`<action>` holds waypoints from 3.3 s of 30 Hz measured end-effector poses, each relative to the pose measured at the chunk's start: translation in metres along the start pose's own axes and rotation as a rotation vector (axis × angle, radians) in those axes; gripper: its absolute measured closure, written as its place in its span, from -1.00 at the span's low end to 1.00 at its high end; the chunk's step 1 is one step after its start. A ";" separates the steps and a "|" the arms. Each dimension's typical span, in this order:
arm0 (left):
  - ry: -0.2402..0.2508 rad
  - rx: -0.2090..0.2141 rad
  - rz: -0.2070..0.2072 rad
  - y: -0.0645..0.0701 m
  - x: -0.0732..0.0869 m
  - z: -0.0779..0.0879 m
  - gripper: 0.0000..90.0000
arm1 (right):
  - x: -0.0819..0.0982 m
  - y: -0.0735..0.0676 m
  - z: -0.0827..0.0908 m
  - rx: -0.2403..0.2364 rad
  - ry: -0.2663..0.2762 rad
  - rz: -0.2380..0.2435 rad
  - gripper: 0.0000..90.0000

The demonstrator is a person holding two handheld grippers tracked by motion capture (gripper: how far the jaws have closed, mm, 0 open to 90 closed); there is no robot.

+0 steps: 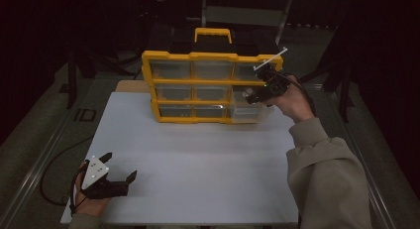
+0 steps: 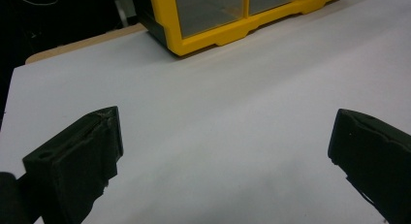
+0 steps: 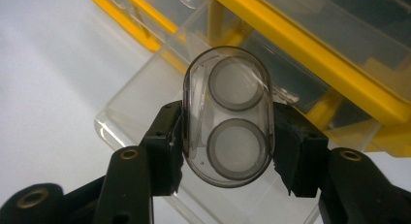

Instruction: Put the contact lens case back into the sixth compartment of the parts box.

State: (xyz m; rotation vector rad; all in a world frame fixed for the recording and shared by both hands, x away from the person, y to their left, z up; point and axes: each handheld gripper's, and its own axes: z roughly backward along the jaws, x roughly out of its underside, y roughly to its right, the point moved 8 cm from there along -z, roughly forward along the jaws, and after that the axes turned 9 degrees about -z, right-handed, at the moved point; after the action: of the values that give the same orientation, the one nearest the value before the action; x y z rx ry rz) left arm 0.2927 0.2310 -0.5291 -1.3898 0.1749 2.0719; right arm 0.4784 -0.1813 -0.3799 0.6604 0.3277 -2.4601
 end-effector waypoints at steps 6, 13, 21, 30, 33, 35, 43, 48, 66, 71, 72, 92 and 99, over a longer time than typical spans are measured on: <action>-0.002 0.002 -0.002 0.000 0.000 0.000 -1.00 | 0.004 0.004 -0.003 -0.002 -0.015 -0.011 0.09; -0.003 0.001 -0.003 0.000 0.000 0.000 -1.00 | 0.008 0.001 -0.006 -0.004 -0.038 -0.006 0.09; -0.004 0.000 -0.004 0.000 0.000 0.000 -1.00 | 0.010 0.000 -0.008 -0.006 -0.045 0.000 0.08; -0.005 -0.001 -0.006 0.000 0.000 0.000 -1.00 | 0.009 0.001 -0.007 -0.004 -0.021 -0.010 -0.08; -0.005 -0.001 -0.006 0.000 0.000 0.000 -1.00 | 0.009 0.001 -0.005 0.008 -0.002 -0.013 -0.23; -0.005 -0.002 -0.006 0.001 0.000 0.000 -1.00 | 0.008 0.002 -0.004 0.014 0.016 -0.018 -0.33; -0.006 -0.002 -0.006 0.000 0.000 0.000 -1.00 | 0.006 0.003 0.002 0.027 0.081 -0.029 -0.65; -0.006 -0.003 -0.007 0.000 0.000 0.000 -1.00 | 0.008 0.000 0.005 0.017 0.130 -0.040 -0.69; -0.009 -0.004 -0.007 0.000 0.000 -0.002 -1.00 | 0.048 -0.027 0.023 -0.037 0.330 0.032 -0.73; -0.008 -0.003 -0.005 -0.001 0.000 -0.003 -1.00 | 0.064 -0.037 0.030 -0.037 0.397 0.049 -0.75; -0.008 -0.004 -0.005 -0.001 0.000 -0.003 -1.00 | 0.069 -0.040 0.029 -0.039 0.409 0.047 -0.76; 0.026 -0.013 -0.008 -0.004 -0.008 -0.001 -1.00 | 0.152 -0.057 -0.024 -0.030 0.424 0.027 -0.76; 0.058 -0.023 0.002 -0.008 -0.013 0.000 -1.00 | 0.181 -0.062 -0.033 -0.054 0.501 0.018 -0.76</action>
State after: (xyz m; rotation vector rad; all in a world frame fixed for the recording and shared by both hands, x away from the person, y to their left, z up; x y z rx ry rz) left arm 0.3004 0.2318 -0.5164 -1.4646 0.1771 2.0430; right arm 0.3253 -0.2023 -0.4972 1.2477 0.5717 -2.2313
